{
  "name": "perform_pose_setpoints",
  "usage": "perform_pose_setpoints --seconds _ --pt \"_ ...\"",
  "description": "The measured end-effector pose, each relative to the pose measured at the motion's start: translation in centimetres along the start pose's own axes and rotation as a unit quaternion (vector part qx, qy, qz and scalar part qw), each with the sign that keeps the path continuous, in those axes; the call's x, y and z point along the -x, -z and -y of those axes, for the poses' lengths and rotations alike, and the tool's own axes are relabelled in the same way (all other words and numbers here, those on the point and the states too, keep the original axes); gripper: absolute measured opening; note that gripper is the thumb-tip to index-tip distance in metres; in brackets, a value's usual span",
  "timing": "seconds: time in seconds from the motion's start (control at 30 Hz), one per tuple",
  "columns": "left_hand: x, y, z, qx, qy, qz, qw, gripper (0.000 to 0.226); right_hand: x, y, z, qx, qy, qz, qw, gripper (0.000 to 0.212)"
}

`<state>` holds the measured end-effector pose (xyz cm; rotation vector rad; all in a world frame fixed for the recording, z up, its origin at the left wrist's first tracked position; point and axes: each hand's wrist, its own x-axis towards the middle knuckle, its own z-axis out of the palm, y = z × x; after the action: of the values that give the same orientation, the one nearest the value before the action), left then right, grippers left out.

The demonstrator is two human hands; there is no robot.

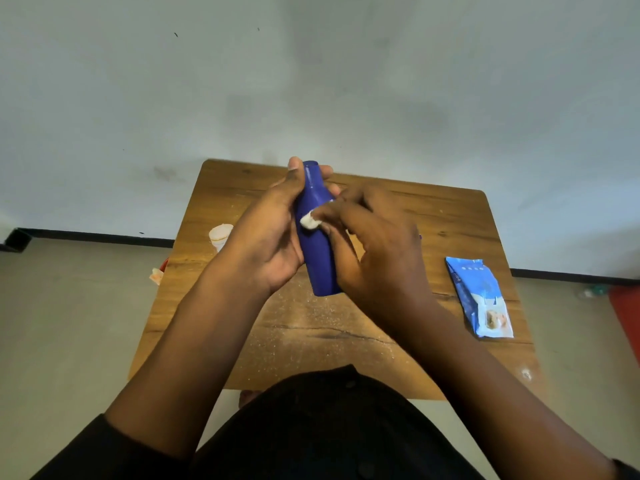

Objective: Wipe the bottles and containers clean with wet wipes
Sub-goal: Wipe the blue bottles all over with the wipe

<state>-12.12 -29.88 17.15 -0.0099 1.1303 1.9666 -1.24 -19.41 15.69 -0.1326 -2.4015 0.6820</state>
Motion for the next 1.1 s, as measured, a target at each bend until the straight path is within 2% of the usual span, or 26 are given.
perform_pose_setpoints --seconds 0.07,0.13,0.2,0.27,0.5,0.57,0.63,0.9,1.0,1.1 --pt "-0.6 0.5 -0.3 0.107 0.003 -0.038 0.994 0.045 1.5 -0.1 0.2 0.029 0.018 0.020 0.999 0.019" --pt "-1.3 1.3 -0.5 0.190 -0.001 -0.108 0.976 0.043 3.4 0.0 0.0 0.015 0.012 0.025 1.000 0.019" --pt "-1.6 2.0 -0.7 0.265 0.026 -0.171 0.949 0.037 5.1 0.3 -0.4 -0.022 -0.015 0.032 0.999 0.019" --pt "-1.6 2.5 -0.6 0.310 0.067 -0.198 0.927 0.024 6.1 0.6 -0.7 -0.050 -0.039 0.032 0.997 0.016" --pt "-1.2 1.1 0.1 0.340 0.113 -0.191 0.914 0.016 3.3 0.7 0.7 -0.053 -0.052 -0.071 0.995 0.015" --pt "-0.8 0.4 0.1 0.352 0.114 -0.184 0.911 0.025 2.2 0.2 1.2 -0.052 -0.048 -0.092 0.993 0.016" --pt "-0.6 0.2 0.0 0.374 0.113 -0.182 0.902 0.037 1.9 -0.2 1.5 -0.043 -0.041 -0.096 0.994 0.019" --pt "0.1 -0.1 -1.1 0.398 0.050 -0.189 0.896 0.029 4.4 -0.4 1.8 -0.039 0.023 -0.006 0.999 0.015" --pt "-0.1 -0.1 -0.9 0.374 0.041 -0.205 0.904 0.007 3.3 -0.1 1.9 -0.042 0.010 -0.042 0.998 0.011" --pt "-0.5 0.4 -0.5 0.353 0.045 -0.213 0.910 0.013 1.6 0.3 2.1 -0.039 -0.006 -0.087 0.995 0.007"
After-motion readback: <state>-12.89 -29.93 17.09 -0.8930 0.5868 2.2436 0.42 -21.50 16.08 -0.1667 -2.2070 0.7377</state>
